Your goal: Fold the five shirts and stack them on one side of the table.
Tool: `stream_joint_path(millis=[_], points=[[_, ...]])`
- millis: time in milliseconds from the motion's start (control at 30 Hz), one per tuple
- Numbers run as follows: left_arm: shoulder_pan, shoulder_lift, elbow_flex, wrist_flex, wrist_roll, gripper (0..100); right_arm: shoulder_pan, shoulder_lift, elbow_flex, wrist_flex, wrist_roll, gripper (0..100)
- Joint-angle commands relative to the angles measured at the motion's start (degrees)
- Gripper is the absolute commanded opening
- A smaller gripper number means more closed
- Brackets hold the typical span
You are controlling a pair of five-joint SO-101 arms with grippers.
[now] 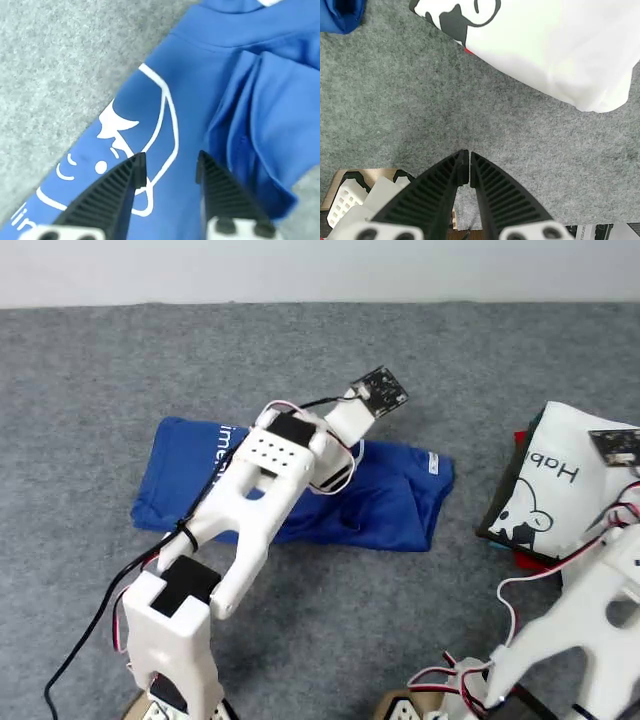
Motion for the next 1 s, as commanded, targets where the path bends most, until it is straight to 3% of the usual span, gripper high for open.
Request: stream_joint_path(millis=[0,267,433,567,733,967], points=[[2.9,-1.23,-9.1,8.7,-0.26,17,0.4,-1.8,-2.02,2.15,0.09,1.1],[15.12,-1.23,-19.82,29.36,-0.44,17,0.57,-1.8,-1.32,2.15,0.09,1.0],[16.0,-0.7,-16.75,32.26,-0.53,17,0.57,-1.89,2.73,1.98,0.09,0.9],[11.34,-0.62,-10.42,26.9,-0.97,17,0.57,-1.89,3.87,1.63,0.09,0.9],[4.66,-0.62,0.75,14.59,-6.59,17,0.31,-1.89,3.69,1.54,0.18,0.9],[-4.57,1.23,6.9,0.62,-7.3,17,0.31,-1.89,3.69,1.45,0.35,1.1]])
